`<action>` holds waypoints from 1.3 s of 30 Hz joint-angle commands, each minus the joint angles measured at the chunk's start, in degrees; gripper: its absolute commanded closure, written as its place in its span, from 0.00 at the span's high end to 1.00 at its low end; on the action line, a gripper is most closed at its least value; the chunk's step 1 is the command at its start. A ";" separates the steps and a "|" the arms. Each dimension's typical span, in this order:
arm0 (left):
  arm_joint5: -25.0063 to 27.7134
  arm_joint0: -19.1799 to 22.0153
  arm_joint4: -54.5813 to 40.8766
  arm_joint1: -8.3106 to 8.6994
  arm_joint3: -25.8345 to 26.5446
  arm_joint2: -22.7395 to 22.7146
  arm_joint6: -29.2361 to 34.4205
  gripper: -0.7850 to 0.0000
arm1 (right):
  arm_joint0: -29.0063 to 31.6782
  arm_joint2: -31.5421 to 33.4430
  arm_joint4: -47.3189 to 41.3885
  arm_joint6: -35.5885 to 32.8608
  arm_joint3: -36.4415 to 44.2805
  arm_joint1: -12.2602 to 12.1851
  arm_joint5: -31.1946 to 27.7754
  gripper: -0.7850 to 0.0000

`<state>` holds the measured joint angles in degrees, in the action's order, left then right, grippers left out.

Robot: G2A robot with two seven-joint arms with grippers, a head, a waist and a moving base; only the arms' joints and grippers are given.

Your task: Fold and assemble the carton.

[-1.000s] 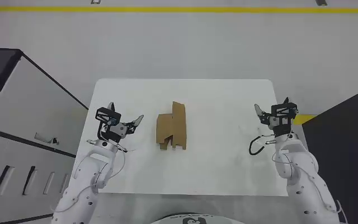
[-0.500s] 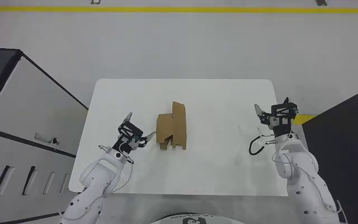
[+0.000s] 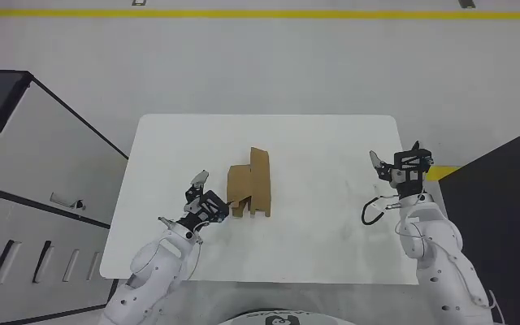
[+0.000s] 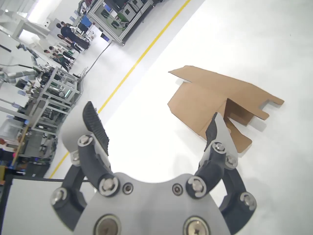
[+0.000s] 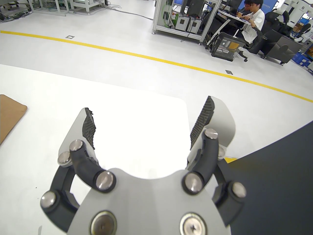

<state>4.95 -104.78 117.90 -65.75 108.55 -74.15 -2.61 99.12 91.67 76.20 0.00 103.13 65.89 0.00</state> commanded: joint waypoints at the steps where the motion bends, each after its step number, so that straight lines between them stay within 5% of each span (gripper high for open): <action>1: -1.14 0.70 3.20 -0.13 -0.63 1.68 0.53 1.00 | 0.00 0.00 0.00 0.00 0.00 0.00 0.00 1.00; 14: 0.65 1.36 2.35 -0.46 -3.86 4.47 0.72 1.00 | 0.00 0.00 0.00 0.00 0.00 0.00 0.00 1.00; 39: -8.50 3.67 9.90 -1.62 -7.85 9.86 5.81 1.00 | 0.00 0.00 0.00 0.00 0.00 0.00 0.00 1.00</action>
<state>-3.62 -101.09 127.85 -67.37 100.69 -64.26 3.22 99.12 91.67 76.20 0.00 103.13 65.89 0.00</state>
